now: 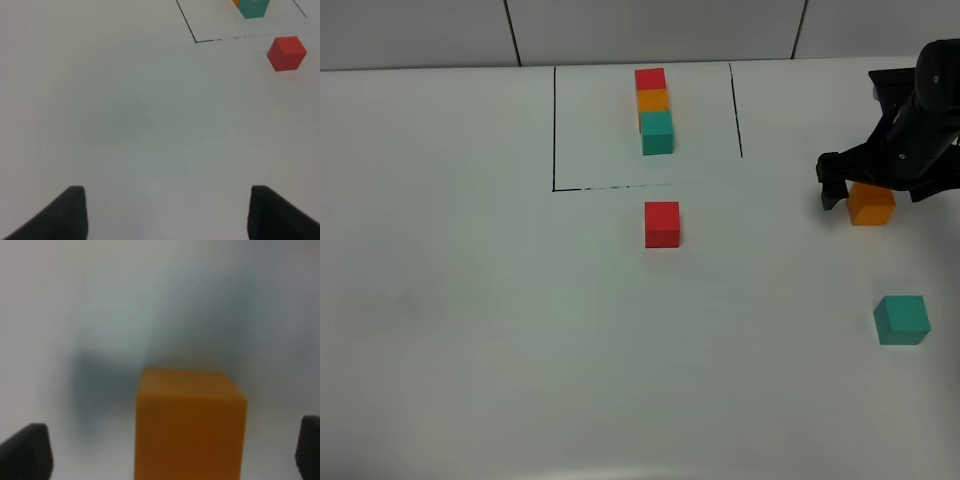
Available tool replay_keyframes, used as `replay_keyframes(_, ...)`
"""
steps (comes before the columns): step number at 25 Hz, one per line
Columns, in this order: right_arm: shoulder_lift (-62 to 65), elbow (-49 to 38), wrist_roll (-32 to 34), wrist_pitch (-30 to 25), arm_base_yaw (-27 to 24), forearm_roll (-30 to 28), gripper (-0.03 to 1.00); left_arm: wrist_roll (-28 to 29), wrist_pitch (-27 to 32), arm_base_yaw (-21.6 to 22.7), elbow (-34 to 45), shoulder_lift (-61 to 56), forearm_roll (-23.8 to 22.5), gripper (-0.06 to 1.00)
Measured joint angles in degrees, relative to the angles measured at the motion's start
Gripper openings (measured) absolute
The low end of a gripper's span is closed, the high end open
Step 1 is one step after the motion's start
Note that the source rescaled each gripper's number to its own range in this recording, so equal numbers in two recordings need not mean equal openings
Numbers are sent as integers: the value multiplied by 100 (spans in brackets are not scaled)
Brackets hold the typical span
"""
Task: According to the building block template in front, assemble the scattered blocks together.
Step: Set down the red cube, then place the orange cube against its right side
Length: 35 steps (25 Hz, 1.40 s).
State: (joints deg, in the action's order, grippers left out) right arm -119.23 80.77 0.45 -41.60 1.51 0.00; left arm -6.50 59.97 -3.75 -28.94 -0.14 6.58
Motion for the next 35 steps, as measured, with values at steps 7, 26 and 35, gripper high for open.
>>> replay_keyframes(7, -196, 108, -82, 4, 0, 0, 76, 0, 0, 0, 0, 0, 0, 43)
replay_keyframes(26, 346, 137, -2904, -599, 666, -656, 1, 0, 0, 0, 0, 0, 0, 43)
replay_keyframes(35, 218, 870, -5896, -1451, 1912, -294, 1, 0, 0, 0, 0, 0, 0, 43)
